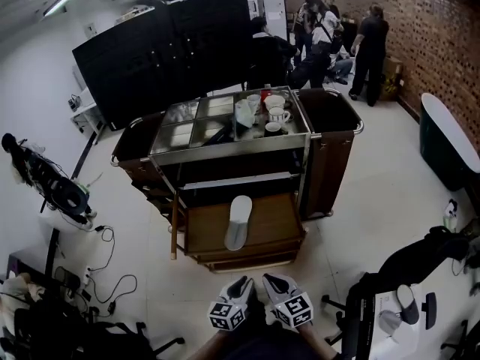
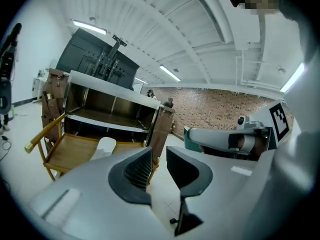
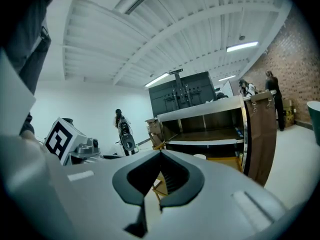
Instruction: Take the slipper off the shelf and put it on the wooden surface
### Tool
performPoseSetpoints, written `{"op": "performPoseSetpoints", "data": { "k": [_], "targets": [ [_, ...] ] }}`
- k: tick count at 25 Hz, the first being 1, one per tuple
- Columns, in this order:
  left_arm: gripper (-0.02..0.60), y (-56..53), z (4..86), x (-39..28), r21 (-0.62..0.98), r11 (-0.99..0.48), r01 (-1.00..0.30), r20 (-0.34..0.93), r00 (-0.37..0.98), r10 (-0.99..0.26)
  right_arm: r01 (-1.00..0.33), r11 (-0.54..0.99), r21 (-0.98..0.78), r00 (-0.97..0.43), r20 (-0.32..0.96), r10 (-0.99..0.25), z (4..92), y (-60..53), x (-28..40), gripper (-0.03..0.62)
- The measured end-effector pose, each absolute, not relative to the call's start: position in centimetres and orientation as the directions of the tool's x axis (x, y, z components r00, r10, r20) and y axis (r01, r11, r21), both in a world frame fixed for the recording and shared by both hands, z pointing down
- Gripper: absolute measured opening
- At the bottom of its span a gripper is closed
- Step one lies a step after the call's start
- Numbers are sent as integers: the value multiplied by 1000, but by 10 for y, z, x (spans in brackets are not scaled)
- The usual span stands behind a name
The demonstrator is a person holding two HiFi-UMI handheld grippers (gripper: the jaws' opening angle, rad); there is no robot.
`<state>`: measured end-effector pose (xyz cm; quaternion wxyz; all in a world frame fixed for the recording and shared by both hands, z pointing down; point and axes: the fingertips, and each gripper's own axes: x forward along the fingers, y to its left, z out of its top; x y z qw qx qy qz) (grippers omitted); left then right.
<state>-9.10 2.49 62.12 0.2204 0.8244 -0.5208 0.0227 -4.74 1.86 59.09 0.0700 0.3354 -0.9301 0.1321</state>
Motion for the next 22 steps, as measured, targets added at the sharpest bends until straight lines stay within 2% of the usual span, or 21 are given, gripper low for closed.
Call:
{"op": "performPoseSetpoints", "data": {
  "k": [6,10,22],
  "targets": [
    [92,49,583,-76,280,-420,-863,177,476,-861,-649,738,-186,-761,167,-627,574,42,-42,-12],
    [46,57,564,-76,270,-431,-861,125,475,-871,-646,744,-170,-763,144,-630,569,52,-44,-12],
    [32,82,566,-94,289,-403,-868,146,456,-878,-629,763,-149,-777,156,-610,566,72,-61,-12]
  ]
}}
